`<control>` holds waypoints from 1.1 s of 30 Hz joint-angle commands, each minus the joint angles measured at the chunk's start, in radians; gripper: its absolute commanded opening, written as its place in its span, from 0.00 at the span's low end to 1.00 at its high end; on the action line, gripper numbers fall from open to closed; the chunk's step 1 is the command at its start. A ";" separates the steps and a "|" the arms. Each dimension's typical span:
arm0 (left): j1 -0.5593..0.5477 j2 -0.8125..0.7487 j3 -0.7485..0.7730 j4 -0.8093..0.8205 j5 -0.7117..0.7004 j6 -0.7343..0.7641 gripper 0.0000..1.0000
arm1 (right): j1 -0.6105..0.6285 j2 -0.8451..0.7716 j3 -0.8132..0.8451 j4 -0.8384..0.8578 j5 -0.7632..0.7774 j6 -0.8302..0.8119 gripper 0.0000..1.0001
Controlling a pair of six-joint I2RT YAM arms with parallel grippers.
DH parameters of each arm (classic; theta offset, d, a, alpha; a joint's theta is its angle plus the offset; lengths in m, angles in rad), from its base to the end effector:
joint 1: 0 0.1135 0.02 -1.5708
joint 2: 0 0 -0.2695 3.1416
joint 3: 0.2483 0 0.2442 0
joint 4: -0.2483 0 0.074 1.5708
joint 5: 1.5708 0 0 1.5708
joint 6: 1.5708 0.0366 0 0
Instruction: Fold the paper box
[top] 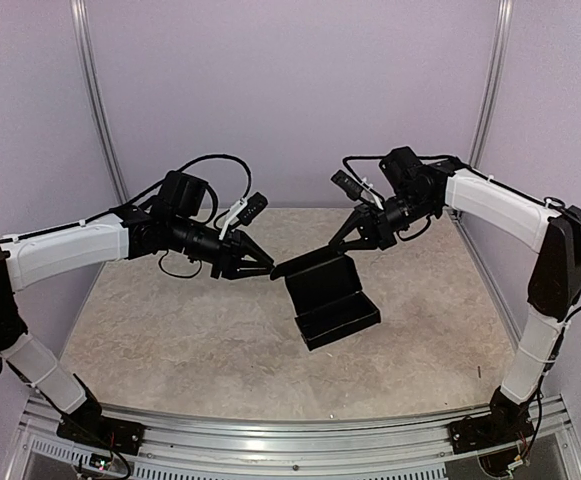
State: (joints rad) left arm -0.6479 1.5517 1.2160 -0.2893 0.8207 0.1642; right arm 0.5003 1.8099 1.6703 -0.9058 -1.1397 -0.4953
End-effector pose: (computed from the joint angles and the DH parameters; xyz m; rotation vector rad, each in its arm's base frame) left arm 0.2536 -0.2256 0.3037 1.2860 1.7821 -1.1689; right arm 0.3099 0.2073 0.3246 -1.4162 1.7934 1.4445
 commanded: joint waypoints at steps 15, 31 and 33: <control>-0.016 0.022 0.053 -0.017 0.084 0.013 0.30 | -0.018 -0.017 -0.030 0.043 0.007 0.028 0.00; -0.059 0.199 0.238 -0.064 -0.005 -0.037 0.38 | -0.019 -0.041 -0.050 0.044 0.017 0.021 0.00; -0.060 0.216 0.257 -0.102 0.018 -0.028 0.26 | -0.019 -0.042 -0.052 0.046 0.021 0.022 0.00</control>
State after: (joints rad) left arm -0.7033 1.7355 1.4181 -0.3115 0.8093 0.1162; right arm 0.4919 1.8053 1.6348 -0.8646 -1.1297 -0.4767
